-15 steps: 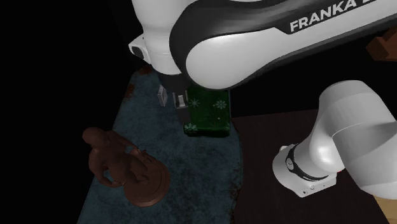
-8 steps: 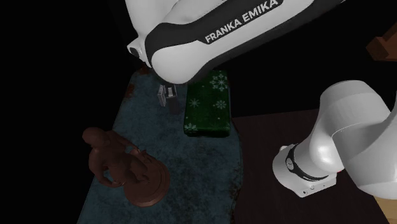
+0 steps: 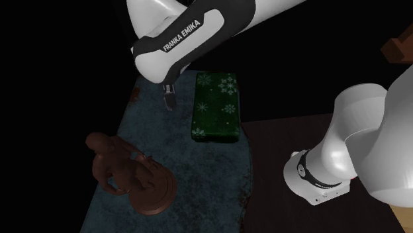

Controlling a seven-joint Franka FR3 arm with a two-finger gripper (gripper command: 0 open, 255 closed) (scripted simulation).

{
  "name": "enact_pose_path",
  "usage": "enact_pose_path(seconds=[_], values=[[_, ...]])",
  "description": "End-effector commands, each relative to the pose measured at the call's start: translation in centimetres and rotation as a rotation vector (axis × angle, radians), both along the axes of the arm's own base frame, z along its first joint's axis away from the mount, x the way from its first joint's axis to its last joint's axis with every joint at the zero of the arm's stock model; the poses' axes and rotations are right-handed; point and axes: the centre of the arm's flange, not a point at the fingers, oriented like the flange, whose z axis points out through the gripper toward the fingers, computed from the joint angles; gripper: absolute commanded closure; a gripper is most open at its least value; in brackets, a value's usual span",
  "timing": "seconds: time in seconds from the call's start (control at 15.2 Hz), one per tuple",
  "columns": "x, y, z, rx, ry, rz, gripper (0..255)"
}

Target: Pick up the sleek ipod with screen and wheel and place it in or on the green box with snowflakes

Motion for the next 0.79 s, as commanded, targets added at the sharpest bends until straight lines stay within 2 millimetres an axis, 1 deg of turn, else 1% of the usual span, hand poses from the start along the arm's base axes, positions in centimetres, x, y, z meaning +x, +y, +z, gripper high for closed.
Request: enact_pose_path(seconds=[0.0, 0.33, 0.4, 0.73], values=[[0.8, -2.2, -1.5, -0.004, -0.001, 0.0, 0], [2.8, -7.2, -5.1, -0.013, -0.003, -0.003, 0], [2.8, -7.2, -5.1, -0.013, -0.003, -0.003, 0], [2.8, -7.2, -7.8, -0.013, -0.003, -0.003, 0]])
